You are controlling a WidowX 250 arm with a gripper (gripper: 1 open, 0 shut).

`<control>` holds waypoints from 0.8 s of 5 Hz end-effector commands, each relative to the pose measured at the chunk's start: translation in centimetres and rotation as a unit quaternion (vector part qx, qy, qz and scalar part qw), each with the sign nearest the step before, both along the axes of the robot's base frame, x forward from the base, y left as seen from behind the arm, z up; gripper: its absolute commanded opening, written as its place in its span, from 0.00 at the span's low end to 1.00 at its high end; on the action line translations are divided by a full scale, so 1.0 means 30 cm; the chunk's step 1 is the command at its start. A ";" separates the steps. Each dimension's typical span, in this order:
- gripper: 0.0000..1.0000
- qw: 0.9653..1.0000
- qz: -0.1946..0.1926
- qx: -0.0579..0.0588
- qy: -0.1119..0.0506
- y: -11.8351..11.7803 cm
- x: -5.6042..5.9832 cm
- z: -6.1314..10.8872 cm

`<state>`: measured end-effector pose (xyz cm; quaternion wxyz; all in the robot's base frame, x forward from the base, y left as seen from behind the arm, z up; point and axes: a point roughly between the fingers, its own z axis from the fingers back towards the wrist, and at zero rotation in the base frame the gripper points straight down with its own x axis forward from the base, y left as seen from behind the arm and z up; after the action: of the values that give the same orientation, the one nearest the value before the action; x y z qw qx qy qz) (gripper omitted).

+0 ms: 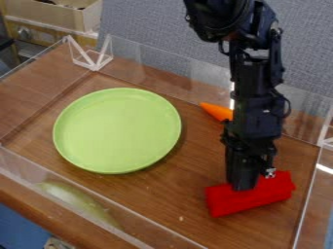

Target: Put the red object on the right side

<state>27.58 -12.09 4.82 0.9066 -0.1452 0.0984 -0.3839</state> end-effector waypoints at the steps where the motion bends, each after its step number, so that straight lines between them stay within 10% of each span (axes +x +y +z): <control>1: 0.00 1.000 0.015 0.004 -0.013 0.006 0.049 0.024; 4: 0.00 1.000 0.019 0.013 -0.005 0.005 0.061 -0.017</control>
<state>28.94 -12.26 4.49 0.9114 -0.1395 0.1055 -0.3725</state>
